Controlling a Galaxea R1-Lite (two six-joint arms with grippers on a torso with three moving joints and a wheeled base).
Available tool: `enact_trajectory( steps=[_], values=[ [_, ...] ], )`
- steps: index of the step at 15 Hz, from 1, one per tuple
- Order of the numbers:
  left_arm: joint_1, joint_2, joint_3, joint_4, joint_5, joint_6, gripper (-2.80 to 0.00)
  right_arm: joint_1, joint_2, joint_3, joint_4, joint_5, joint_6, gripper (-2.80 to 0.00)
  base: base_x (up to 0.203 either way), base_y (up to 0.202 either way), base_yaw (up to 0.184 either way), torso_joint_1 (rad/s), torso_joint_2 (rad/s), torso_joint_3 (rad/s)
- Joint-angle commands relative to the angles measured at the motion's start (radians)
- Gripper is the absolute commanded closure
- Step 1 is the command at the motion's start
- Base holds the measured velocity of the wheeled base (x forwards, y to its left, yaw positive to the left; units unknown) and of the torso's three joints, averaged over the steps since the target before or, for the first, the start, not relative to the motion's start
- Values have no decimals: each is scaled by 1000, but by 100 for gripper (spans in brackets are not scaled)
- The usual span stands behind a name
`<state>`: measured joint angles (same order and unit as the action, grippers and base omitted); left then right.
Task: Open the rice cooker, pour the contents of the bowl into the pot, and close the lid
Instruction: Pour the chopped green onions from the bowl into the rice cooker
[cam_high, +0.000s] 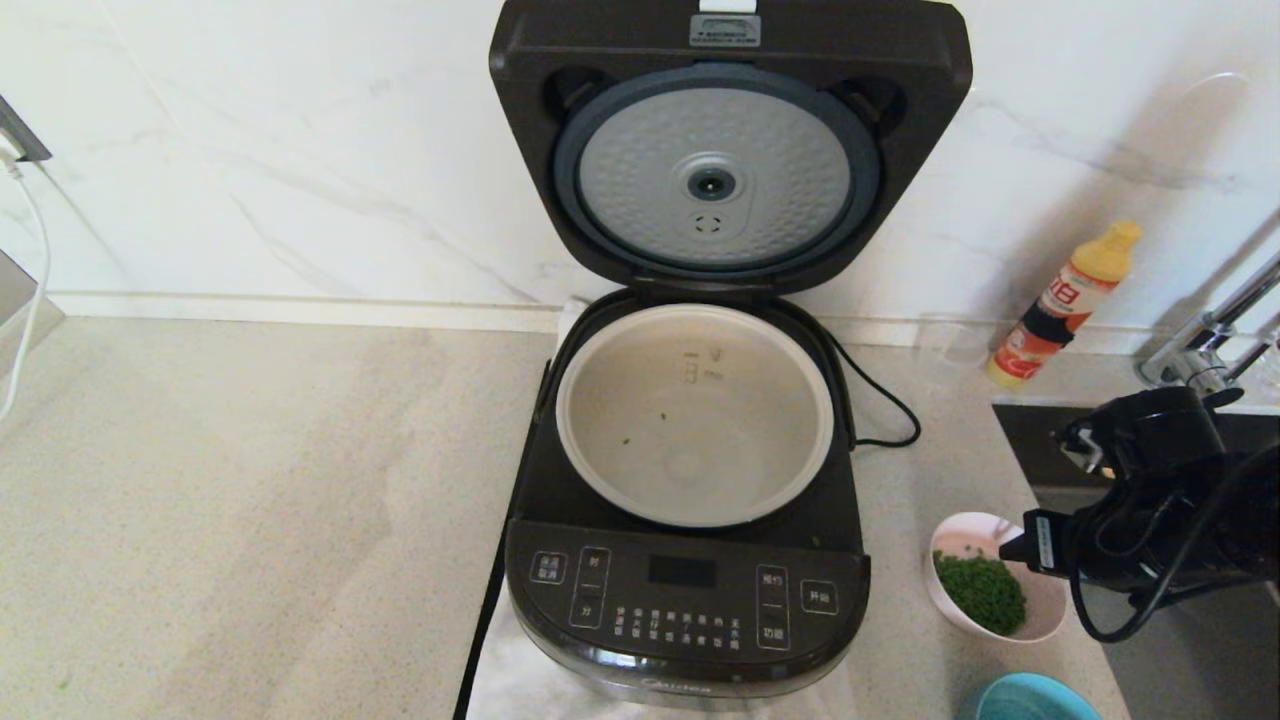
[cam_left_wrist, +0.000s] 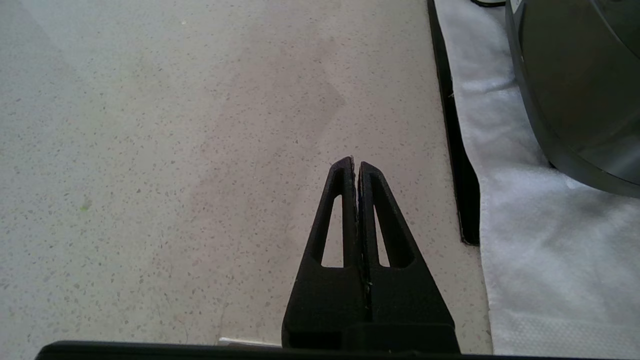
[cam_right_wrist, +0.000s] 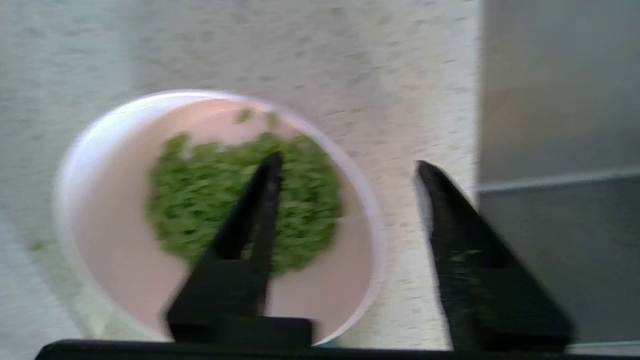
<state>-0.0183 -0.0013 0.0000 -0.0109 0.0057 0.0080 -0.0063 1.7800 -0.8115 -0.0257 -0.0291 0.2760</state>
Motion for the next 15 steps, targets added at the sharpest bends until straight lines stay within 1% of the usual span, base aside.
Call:
enact_trajectory(
  steps=[1, 11, 15],
  values=[
    [0, 0, 9, 0, 0, 0, 0, 39, -10, -3, 0, 0, 19, 0, 0, 0, 0, 0, 0, 0],
    [0, 0, 9, 0, 0, 0, 0, 42, 5, -11, -8, 0, 20, 0, 0, 0, 0, 0, 0, 0],
    [0, 0, 9, 0, 0, 0, 0, 33, -46, -19, 0, 1, 21, 0, 0, 0, 0, 0, 0, 0]
  ],
)
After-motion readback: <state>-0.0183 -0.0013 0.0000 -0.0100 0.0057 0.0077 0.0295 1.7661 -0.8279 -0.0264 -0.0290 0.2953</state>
